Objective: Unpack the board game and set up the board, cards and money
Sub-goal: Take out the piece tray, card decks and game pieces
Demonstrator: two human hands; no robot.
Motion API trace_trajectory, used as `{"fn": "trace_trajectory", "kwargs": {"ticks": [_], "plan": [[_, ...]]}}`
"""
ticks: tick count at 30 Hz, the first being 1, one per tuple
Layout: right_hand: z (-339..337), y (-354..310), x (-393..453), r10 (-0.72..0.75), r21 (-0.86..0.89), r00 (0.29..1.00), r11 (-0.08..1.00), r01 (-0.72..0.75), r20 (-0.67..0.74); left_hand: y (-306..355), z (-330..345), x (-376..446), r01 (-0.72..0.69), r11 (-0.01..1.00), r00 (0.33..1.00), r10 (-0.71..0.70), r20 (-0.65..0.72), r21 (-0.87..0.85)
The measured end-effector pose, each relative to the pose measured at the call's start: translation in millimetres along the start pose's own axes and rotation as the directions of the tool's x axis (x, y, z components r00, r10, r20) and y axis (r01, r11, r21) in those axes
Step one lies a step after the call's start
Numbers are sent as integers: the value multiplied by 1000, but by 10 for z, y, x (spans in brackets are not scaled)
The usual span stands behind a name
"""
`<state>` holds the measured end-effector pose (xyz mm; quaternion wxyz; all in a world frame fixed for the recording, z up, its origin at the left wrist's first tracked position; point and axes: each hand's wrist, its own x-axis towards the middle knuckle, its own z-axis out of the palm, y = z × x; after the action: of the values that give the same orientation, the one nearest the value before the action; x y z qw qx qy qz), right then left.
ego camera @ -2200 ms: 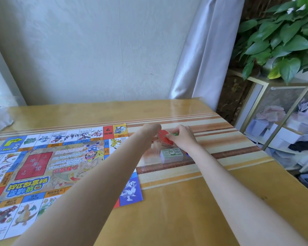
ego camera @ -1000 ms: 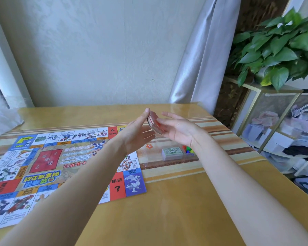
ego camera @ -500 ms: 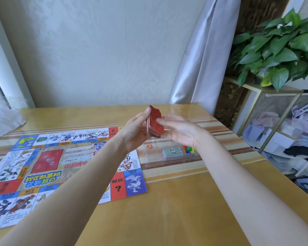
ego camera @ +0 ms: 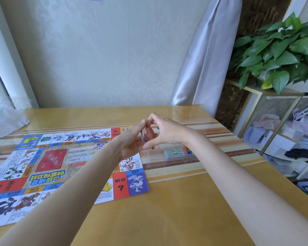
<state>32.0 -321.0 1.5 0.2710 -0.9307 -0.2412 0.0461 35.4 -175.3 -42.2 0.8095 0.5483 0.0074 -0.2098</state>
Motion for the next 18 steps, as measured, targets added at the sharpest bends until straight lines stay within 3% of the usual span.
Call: {"fn": "trace_trajectory", "kwargs": {"ticks": [5,10,18], "plan": [[48,3,27,-44,211,997,976,55,-58,-31,-54,-47,8,999,991,-1,130,-47],[22,-7,-6,-38,437,999,899,38,-10,19,-40,-113,-19,989,983,46,176,-149],[33,13,4,-6,389,999,921,21,-41,95,-34,-135,21,998,986,-10,167,-66]]}}
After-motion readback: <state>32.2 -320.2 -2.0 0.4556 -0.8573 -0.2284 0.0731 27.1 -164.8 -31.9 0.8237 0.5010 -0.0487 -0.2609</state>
